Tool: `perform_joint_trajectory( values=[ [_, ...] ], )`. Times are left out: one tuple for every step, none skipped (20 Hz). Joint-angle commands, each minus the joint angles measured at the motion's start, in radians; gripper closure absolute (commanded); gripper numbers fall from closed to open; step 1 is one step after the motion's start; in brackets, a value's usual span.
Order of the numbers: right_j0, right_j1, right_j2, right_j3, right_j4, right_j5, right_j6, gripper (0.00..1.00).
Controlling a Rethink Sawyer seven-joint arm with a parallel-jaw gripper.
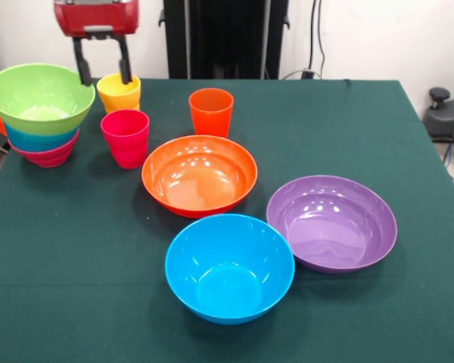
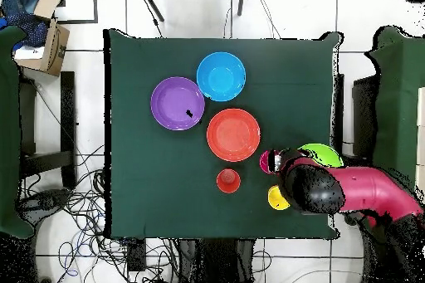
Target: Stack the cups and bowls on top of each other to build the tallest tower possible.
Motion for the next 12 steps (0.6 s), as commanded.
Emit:
perform_joint_trajectory(
  values=[
    [0.145, 0.057, -0.169, -0.064, -0.005, -0.041, 0.235, 0.0],
    [0.157, 0.06, -0.179, -0.067, -0.005, -0.046, 0.239, 0.0],
    [0.168, 0.063, -0.189, -0.07, -0.006, -0.05, 0.243, 0.0],
    [0.186, 0.072, -0.206, -0.075, -0.015, -0.06, 0.253, 0.0],
    [0.197, 0.079, -0.218, -0.079, -0.021, -0.068, 0.258, 0.0],
    [0.218, 0.097, -0.24, -0.089, -0.041, -0.089, 0.271, 0.0],
    [0.229, 0.108, -0.255, -0.096, -0.05, -0.103, 0.277, 0.0],
    [0.246, 0.126, -0.276, -0.11, -0.068, -0.122, 0.287, 0.0],
    [0.254, 0.137, -0.288, -0.118, -0.072, -0.131, 0.287, 0.0],
    [0.263, 0.149, -0.304, -0.13, -0.081, -0.144, 0.289, 0.0],
    [0.268, 0.156, -0.313, -0.136, -0.08, -0.149, 0.286, 0.0],
    [0.274, 0.166, -0.324, -0.145, -0.084, -0.158, 0.283, 0.0]
  ],
)
